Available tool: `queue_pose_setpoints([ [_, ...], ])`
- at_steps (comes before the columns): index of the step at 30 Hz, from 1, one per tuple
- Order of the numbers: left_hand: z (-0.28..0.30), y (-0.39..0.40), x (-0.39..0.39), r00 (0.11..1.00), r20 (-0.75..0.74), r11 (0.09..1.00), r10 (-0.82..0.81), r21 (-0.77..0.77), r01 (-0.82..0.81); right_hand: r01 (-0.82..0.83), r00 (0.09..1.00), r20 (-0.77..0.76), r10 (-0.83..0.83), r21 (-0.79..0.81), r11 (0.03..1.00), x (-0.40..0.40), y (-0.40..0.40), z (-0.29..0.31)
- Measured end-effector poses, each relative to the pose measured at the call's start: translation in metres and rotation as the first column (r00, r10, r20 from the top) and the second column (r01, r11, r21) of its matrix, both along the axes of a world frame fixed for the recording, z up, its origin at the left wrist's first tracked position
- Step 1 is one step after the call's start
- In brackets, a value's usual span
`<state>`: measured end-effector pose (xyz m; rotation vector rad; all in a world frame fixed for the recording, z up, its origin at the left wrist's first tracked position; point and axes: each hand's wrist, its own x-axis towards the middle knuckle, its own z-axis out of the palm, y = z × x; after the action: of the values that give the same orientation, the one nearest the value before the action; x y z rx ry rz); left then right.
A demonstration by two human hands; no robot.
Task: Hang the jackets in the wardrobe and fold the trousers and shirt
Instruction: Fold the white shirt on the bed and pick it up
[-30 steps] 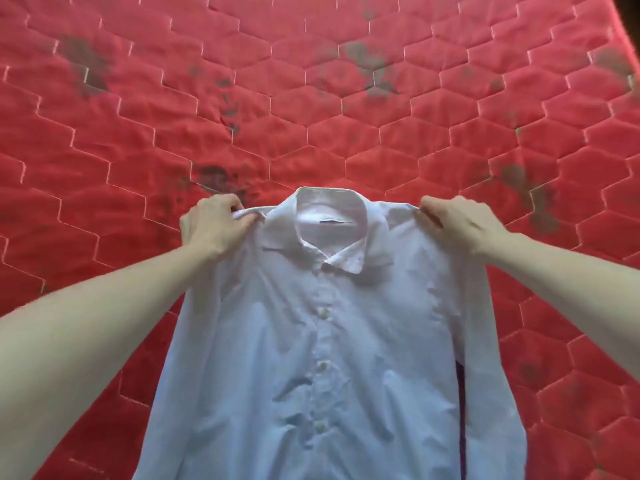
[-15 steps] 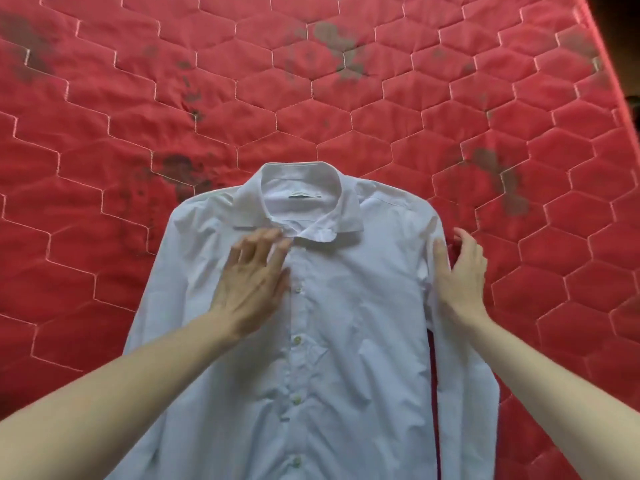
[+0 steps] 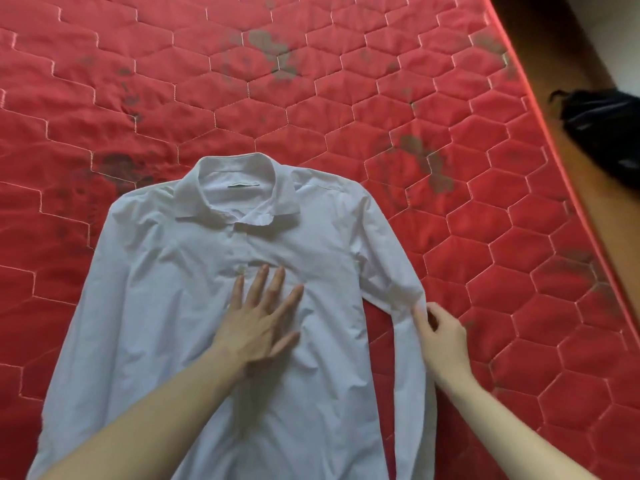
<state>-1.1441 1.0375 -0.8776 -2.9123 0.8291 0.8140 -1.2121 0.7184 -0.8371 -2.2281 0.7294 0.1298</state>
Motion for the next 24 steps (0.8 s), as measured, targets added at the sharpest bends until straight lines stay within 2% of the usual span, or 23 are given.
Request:
queue_pose_setpoints([
  [2,0.009,-0.006,-0.001,0.999,0.054,1.000,-0.007,-0.015,0.008,0.027,0.998,-0.065,-0.013,0.225,0.974,0.012,-0.034,-0.001],
  [4,0.016,-0.013,0.000,0.988,0.153,1.000,0.000,-0.024,0.004,0.034,0.983,-0.182,0.021,0.296,0.955,0.029,-0.076,-0.002],
  [6,0.020,-0.027,0.006,0.986,0.162,0.999,0.027,-0.030,-0.023,-0.031,0.966,-0.243,0.087,0.225,0.974,0.046,-0.119,-0.003],
  [7,0.022,-0.037,0.009,0.984,0.174,0.998,0.049,-0.042,-0.042,-0.073,0.965,-0.242,0.104,0.133,0.988,0.055,-0.134,-0.001],
  [10,0.020,-0.073,0.025,0.961,0.241,0.982,0.137,-0.161,-0.100,-0.071,0.991,-0.113,0.066,-0.042,0.997,0.078,-0.153,0.007],
  [12,0.018,-0.103,0.037,0.952,0.239,0.962,0.192,-0.238,-0.134,0.010,1.000,0.005,-0.009,-0.044,0.999,0.083,-0.150,0.012],
  [13,0.015,-0.117,0.042,0.946,0.243,0.950,0.216,-0.278,-0.146,0.041,0.999,0.012,-0.041,-0.030,0.999,0.080,-0.148,0.012],
  [15,0.005,-0.141,0.050,0.951,0.220,0.940,0.220,-0.308,-0.146,0.067,0.994,-0.090,-0.068,-0.007,0.998,0.064,-0.142,0.009],
  [17,-0.004,-0.160,0.053,0.972,0.150,0.955,0.181,-0.263,-0.137,0.047,0.968,-0.245,-0.053,-0.032,0.998,0.042,-0.138,0.006],
  [19,-0.013,-0.168,0.050,0.984,0.108,0.981,0.139,-0.149,-0.122,-0.060,0.944,-0.329,0.033,-0.071,0.996,0.025,-0.137,0.004],
  [23,-0.015,-0.171,0.047,0.989,0.108,0.994,0.100,-0.058,-0.094,-0.183,0.956,-0.255,0.142,-0.145,0.972,0.022,-0.161,0.009],
  [24,-0.013,-0.172,0.048,0.991,0.100,0.995,0.090,-0.047,-0.085,-0.166,0.964,-0.224,0.142,-0.097,0.981,0.029,-0.171,0.010],
])
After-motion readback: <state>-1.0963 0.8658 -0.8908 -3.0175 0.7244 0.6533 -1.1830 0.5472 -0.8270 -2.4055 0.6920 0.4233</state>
